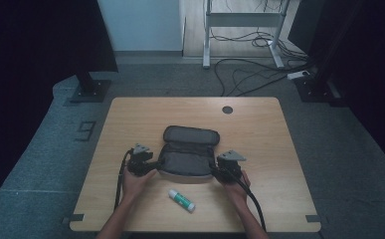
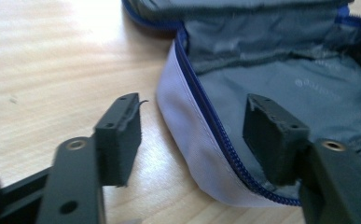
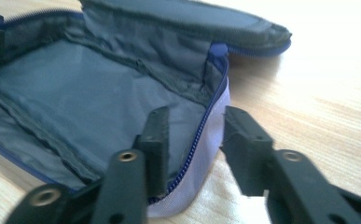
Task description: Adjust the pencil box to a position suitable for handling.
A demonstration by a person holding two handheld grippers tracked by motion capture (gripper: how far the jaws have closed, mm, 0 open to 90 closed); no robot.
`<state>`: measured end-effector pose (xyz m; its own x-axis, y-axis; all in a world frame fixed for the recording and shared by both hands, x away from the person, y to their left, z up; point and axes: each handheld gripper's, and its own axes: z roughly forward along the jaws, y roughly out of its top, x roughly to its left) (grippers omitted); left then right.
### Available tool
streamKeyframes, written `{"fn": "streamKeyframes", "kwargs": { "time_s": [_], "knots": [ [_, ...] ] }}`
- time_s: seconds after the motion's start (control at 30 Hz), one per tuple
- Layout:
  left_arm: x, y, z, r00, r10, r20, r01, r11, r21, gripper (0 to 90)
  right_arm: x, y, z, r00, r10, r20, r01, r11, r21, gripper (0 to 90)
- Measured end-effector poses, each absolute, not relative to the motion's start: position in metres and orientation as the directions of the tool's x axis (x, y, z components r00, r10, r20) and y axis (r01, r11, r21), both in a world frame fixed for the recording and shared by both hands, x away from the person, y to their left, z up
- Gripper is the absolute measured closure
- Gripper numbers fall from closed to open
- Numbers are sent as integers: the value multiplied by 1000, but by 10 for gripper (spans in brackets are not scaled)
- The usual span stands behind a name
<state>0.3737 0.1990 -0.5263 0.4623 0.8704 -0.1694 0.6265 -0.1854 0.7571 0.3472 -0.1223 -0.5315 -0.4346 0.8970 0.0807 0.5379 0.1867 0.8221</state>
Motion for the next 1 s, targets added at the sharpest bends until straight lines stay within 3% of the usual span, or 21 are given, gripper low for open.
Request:
{"fn": "streamKeyframes", "kwargs": {
  "time_s": [0.1, 0.27, 1.0],
  "knots": [
    [372, 203, -521, 464, 869, -174, 602, -165, 781, 327, 345, -124, -528, -425, 901, 85, 514, 163, 842, 495],
    [368, 208, -515, 458, 868, -192, 595, -139, 791, 325, 344, -128, -522, -415, 905, 91, 493, 139, 859, 442],
    [330, 234, -516, 466, 865, -186, 587, -144, 797, 332, 300, -136, -516, -562, 819, 114, 456, 193, 869, 419]
  ]
}}
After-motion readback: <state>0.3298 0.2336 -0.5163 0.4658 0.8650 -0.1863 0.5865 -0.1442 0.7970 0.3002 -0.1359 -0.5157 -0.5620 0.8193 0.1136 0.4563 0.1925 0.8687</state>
